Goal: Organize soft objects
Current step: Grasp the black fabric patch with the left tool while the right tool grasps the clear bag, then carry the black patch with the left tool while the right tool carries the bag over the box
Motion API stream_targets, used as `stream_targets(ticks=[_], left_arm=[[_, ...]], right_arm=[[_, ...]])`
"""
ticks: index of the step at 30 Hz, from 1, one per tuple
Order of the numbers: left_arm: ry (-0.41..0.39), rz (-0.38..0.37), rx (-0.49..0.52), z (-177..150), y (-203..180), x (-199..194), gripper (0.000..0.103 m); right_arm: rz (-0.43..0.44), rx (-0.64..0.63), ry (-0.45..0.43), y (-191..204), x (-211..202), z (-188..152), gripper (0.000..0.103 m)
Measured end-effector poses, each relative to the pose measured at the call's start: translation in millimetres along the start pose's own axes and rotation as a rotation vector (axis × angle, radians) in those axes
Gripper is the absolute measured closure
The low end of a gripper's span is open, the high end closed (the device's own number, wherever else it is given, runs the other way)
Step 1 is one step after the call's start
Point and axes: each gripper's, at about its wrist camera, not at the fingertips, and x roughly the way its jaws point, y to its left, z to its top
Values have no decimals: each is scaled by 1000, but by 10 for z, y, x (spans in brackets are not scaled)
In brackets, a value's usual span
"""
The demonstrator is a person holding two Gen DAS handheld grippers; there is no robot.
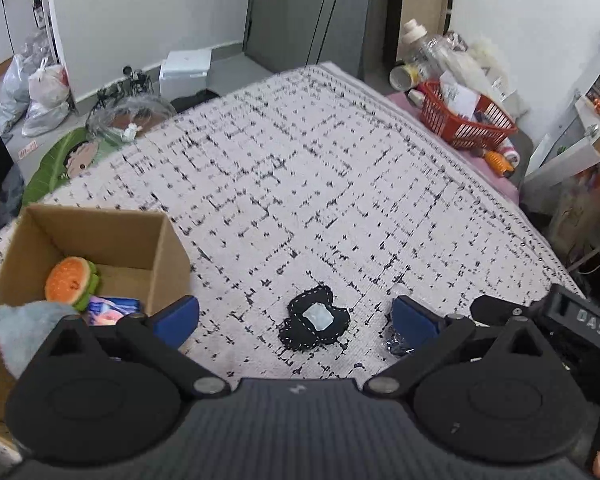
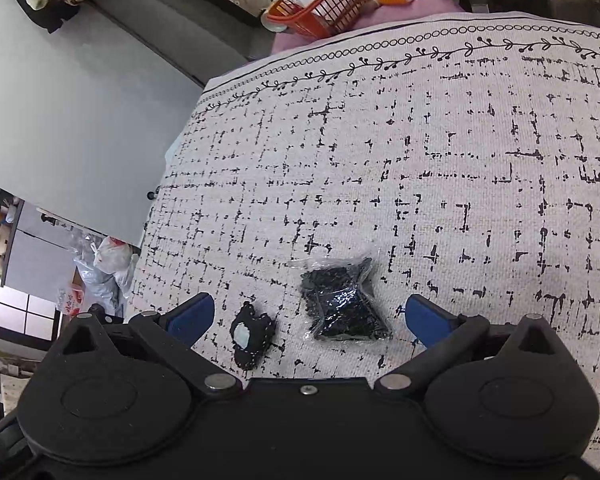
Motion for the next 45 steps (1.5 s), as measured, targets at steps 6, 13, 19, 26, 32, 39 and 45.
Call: stream_targets(ticks=[6, 13, 19, 26, 32, 39, 45], left_arm=[[61, -11, -39, -37, 1, 376, 3], [97, -34, -60, -52, -39, 740, 6], [130, -39, -72, -88, -69, 1008, 13], [138, 9, -62, -158, -52, 1203, 23], [116, 71, -38, -165, -34, 1160, 60], [110, 34, -22, -190, -61, 1000, 65], [82, 39, -30, -247, -25, 740, 65]], right_arm=[[-39, 4, 27, -63, 157, 50, 0], [-52, -5, 57, -80, 307, 74, 0], [-87, -4, 78, -111, 462, 88, 1], [-114, -50, 113, -63, 639, 73, 3], [-136, -105, 118, -17, 700, 42, 23], [-130, -186, 140, 98, 690, -53, 66], [-121, -195, 91, 148, 515, -71, 66]])
